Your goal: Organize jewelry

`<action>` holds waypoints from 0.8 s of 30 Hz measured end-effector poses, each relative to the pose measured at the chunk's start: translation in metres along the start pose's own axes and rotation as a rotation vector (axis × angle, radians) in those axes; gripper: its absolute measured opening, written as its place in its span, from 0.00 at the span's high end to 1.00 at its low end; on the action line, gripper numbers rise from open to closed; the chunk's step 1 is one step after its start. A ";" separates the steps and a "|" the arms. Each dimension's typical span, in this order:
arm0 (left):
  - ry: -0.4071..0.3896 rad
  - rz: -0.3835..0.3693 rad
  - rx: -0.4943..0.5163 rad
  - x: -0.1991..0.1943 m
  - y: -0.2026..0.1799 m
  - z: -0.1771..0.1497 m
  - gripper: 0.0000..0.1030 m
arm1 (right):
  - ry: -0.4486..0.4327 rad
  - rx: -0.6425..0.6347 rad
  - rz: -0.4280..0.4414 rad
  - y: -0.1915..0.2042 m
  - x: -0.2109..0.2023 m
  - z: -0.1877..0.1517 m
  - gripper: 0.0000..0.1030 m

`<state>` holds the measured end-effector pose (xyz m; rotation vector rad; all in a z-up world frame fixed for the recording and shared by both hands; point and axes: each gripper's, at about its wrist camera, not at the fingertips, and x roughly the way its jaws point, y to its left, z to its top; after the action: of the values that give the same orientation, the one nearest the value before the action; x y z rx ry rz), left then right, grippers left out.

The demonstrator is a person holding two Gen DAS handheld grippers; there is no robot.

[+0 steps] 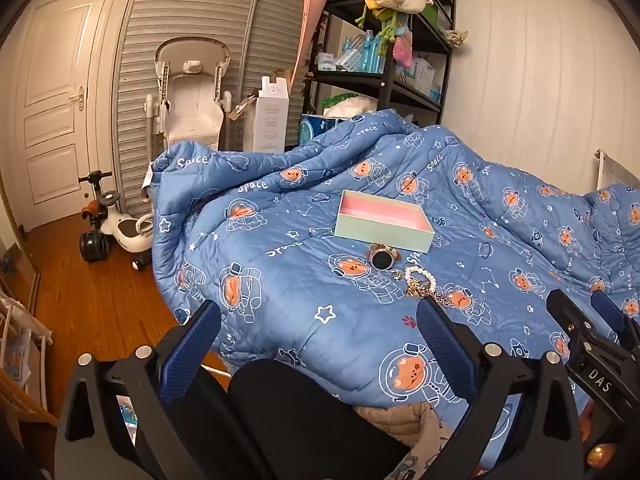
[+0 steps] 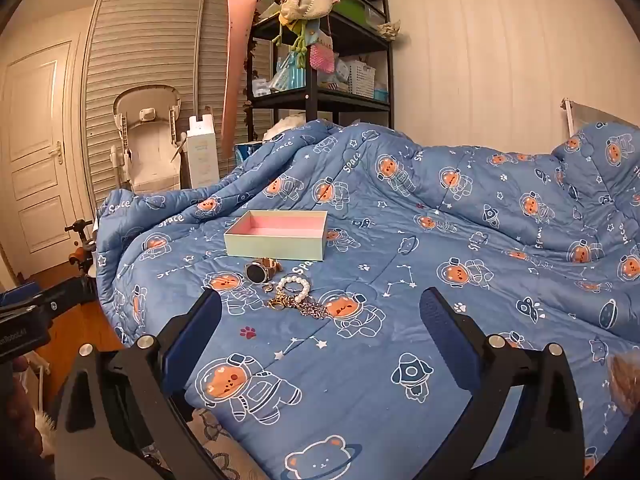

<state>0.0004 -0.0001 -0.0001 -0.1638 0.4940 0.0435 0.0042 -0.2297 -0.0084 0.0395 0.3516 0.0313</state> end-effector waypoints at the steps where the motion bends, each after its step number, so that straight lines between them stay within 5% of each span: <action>1: 0.000 0.001 0.001 0.000 0.000 0.000 0.07 | 0.002 0.002 0.000 0.000 0.000 0.000 0.05; 24: -0.002 0.000 0.014 0.002 -0.002 0.000 0.07 | -0.002 -0.001 -0.002 0.001 -0.003 0.002 0.05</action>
<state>0.0025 -0.0019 -0.0007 -0.1494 0.4926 0.0406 0.0024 -0.2287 -0.0055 0.0380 0.3496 0.0292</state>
